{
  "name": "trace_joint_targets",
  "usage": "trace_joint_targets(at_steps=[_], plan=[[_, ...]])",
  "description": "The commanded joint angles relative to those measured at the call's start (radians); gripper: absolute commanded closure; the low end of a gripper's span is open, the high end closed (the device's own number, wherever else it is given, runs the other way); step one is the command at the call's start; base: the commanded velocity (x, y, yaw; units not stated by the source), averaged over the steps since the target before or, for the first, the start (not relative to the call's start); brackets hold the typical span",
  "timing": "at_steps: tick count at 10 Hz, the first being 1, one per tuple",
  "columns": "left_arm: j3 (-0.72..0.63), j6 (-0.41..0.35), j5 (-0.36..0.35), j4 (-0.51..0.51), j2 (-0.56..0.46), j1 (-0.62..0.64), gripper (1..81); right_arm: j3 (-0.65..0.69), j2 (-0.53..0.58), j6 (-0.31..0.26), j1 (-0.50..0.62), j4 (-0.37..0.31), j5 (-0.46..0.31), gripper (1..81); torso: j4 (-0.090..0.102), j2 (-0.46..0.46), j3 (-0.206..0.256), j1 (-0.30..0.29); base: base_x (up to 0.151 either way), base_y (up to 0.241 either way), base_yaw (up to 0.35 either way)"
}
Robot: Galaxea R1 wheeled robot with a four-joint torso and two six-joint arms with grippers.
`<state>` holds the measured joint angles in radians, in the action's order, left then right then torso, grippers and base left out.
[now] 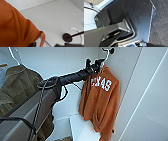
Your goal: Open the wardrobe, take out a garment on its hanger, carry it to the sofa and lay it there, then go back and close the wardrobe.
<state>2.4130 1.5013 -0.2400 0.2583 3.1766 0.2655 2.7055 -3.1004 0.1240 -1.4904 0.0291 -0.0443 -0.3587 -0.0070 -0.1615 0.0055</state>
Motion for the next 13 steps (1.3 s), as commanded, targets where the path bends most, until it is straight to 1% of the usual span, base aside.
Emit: trace_joint_targets(at_steps=[1,4,5,7,8,12,13], plan=[[0.040,0.000,-0.065,0.067,0.052,0.220,1.0,0.000,-0.005,0.003,0.034,-0.014,-0.065,1.0,0.000,0.000,0.000,0.000,0.000,0.000,0.000],[0.035,0.004,-0.081,0.076,0.052,0.235,1.0,0.000,-0.005,0.003,0.034,-0.014,-0.063,1.0,0.000,0.000,0.000,0.000,0.000,0.000,0.000],[0.012,0.005,-0.099,0.076,0.052,0.238,1.0,0.000,-0.005,0.003,0.034,-0.014,-0.063,1.0,0.000,0.000,0.000,0.000,0.000,0.000,0.000],[-0.078,0.010,-0.110,0.076,0.052,0.249,1.0,0.000,-0.006,0.003,0.035,-0.014,-0.063,1.0,0.000,0.000,0.000,0.000,0.000,0.000,0.000],[-0.095,0.019,-0.124,0.076,0.052,0.249,1.0,0.000,-0.006,0.003,0.035,-0.014,-0.063,1.0,0.000,0.000,0.000,0.000,0.000,0.000,0.000],[-0.100,0.022,-0.125,0.078,0.052,0.254,1.0,0.000,-0.008,0.003,0.037,-0.014,-0.063,1.0,0.000,0.000,0.000,0.000,0.000,0.000,0.000],[-0.098,0.022,-0.125,0.078,0.052,0.252,81.1,0.000,-0.008,0.003,0.037,-0.014,-0.063,1.0,0.000,0.000,0.000,0.000,0.000,0.000,0.000]])
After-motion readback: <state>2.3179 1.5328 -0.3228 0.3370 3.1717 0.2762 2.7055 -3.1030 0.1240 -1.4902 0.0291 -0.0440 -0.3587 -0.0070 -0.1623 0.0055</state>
